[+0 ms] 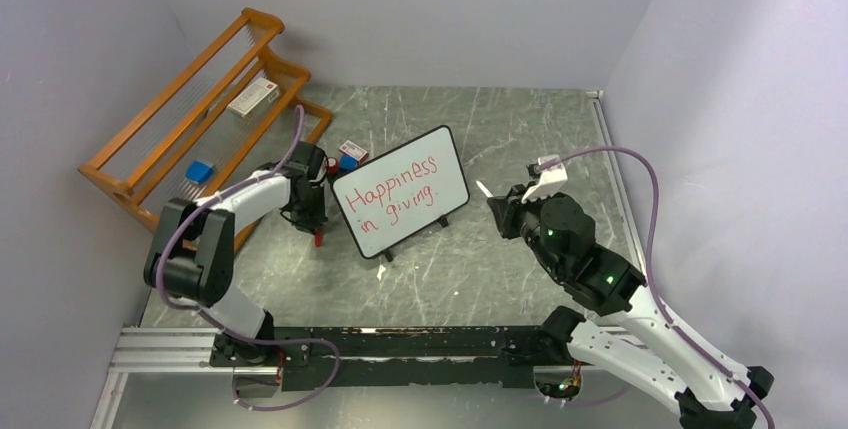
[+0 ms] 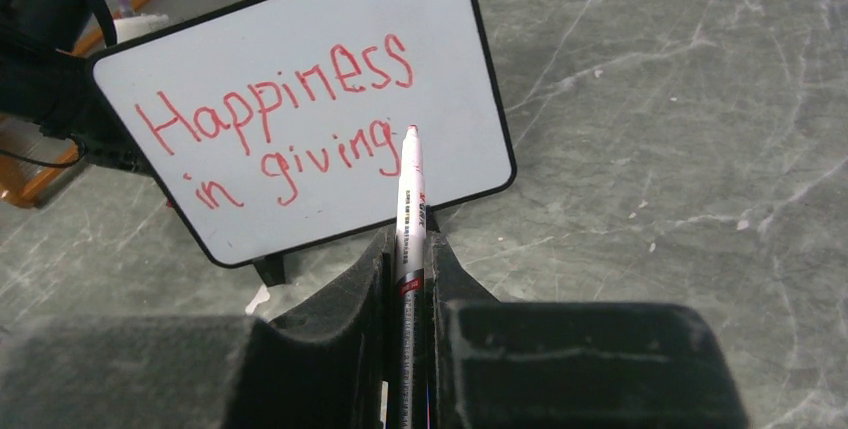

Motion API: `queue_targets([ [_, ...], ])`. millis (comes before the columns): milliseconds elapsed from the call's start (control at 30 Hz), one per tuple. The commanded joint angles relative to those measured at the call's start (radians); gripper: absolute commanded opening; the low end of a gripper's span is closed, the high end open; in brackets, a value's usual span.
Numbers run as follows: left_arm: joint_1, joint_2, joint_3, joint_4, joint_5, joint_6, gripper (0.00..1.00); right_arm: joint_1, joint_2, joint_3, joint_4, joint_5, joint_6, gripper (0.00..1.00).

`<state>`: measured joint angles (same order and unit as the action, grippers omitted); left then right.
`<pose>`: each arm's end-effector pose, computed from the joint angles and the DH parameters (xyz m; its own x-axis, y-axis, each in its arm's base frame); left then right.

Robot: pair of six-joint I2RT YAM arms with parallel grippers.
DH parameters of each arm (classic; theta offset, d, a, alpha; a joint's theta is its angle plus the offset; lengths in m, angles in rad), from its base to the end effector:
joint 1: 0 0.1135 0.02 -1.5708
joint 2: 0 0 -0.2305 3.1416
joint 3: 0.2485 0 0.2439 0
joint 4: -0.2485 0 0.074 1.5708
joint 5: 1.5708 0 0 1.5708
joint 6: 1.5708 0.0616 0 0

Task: Write a sentence on the whiteboard
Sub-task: Close the whiteboard marker at the center of the board.

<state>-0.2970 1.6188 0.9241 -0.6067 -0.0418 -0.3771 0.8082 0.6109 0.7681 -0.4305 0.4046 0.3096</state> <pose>0.2753 -0.0816 0.1078 -0.9607 -0.0907 -0.2623 -0.0774 0.9952 -0.0606 0.1426 0.1142 0.3067 -0.3003 0.0911 -0.9495 -0.3269 0.9253 0.1922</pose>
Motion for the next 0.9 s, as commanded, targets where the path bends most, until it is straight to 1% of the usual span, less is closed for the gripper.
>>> queue_targets([
  [0,0.0,-0.132,-0.011,-0.031,-0.033,-0.065,0.05,-0.004,0.009,0.006,0.056,-0.078,-0.01,0.0],
  [167,0.006,-0.342,-0.013,-0.041,-0.074,-0.152,0.05,-0.004,0.045,-0.004,0.136,-0.179,-0.001,0.0],
  [367,0.006,-0.616,-0.017,0.012,-0.029,-0.263,0.05,0.001,0.094,-0.013,0.245,-0.297,0.015,0.0],
  [500,0.005,-0.746,-0.02,0.049,-0.005,-0.327,0.05,0.013,0.108,-0.032,0.336,-0.349,0.029,0.0],
  [700,0.005,-0.846,-0.029,0.134,0.064,-0.414,0.05,0.06,0.127,-0.084,0.505,-0.375,0.059,0.0],
  [767,0.004,-0.863,-0.04,0.171,0.096,-0.452,0.05,0.097,0.134,-0.114,0.585,-0.358,0.074,0.0],
  [867,0.004,-0.896,-0.098,0.287,0.153,-0.533,0.05,0.174,0.147,-0.169,0.739,-0.292,0.063,0.0],
])
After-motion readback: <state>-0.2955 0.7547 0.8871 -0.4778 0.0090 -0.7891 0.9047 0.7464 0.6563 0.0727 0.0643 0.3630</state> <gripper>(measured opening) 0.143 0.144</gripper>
